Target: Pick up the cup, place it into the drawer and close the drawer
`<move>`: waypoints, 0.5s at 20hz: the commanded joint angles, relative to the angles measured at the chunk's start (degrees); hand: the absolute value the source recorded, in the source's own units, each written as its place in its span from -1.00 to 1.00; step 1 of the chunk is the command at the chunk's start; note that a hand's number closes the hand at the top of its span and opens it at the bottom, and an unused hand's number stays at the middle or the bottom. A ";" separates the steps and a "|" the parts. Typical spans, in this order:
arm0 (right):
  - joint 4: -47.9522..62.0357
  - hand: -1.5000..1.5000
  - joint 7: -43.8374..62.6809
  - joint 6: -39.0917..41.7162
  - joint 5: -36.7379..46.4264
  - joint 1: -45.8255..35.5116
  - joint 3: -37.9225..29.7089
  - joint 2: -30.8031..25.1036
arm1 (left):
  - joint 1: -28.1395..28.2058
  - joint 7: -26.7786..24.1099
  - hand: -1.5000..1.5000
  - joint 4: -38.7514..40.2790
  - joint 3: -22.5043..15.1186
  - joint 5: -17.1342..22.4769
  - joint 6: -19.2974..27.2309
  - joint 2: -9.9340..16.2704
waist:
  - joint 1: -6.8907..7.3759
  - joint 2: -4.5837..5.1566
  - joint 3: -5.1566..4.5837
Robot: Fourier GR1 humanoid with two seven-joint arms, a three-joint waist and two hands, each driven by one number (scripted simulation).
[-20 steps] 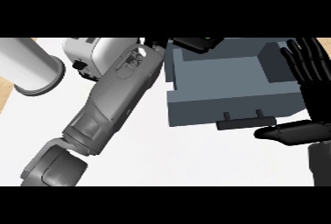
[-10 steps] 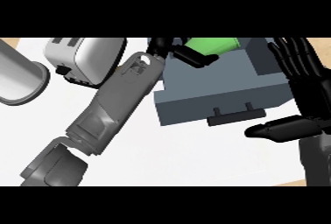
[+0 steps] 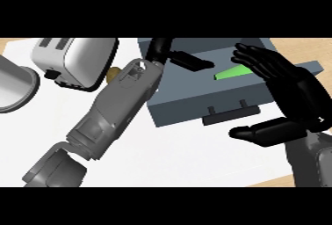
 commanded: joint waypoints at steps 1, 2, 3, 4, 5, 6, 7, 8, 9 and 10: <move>0.27 1.00 -0.04 6.29 -4.21 -0.61 3.80 0.16 | 1.18 -4.57 -1.00 -2.74 0.82 4.59 -1.19 -0.01 | 0.04 -0.01 -0.04; -0.33 1.00 0.65 8.06 -5.78 -0.14 5.79 0.85 | 0.79 -5.30 -1.00 -3.30 1.73 5.93 -1.97 -0.01 | -0.01 -0.05 -0.07; -0.39 1.00 1.11 9.56 -6.48 -0.29 6.48 0.21 | 1.59 -7.28 -1.00 -3.93 1.90 7.01 -1.83 -0.01 | 0.26 -0.18 -0.09; 1.26 1.00 2.31 12.05 -6.87 0.25 7.48 -1.39 | -0.50 -6.84 -1.00 -4.78 2.12 8.02 -0.48 -0.01 | 0.50 -0.37 -0.05; 0.07 1.00 3.78 12.87 -6.16 0.93 8.62 -2.52 | -1.24 -6.64 -1.00 -4.42 3.08 9.18 -0.09 -0.01 | 1.32 -0.85 -0.08; 1.01 1.00 4.41 14.35 -5.36 0.77 8.97 -4.27 | 0.34 -9.79 -1.00 -4.49 3.16 9.62 0.13 -0.01 | 2.09 -0.68 -0.10; 0.33 1.00 5.43 16.22 -2.92 0.79 10.94 -6.37 | 0.39 -10.24 -1.00 -3.58 3.97 10.03 0.82 -0.01 | 2.46 -0.66 -0.15; 0.55 1.00 6.12 18.26 -2.07 2.18 11.02 -9.01 | 0.75 -10.33 -1.00 -3.78 3.44 10.46 2.02 -0.01 | 3.08 -1.23 -0.10; -0.33 1.00 6.18 19.17 -1.12 2.95 10.21 -11.15 | 0.40 -10.11 -1.00 -3.06 3.31 10.41 1.82 -0.01 | 3.96 -1.55 -0.07; 0.20 1.00 6.66 19.43 1.00 2.69 12.69 -10.55 | -0.11 -11.13 -1.00 -2.92 3.06 10.99 2.67 -0.01 | 3.86 -1.26 -0.06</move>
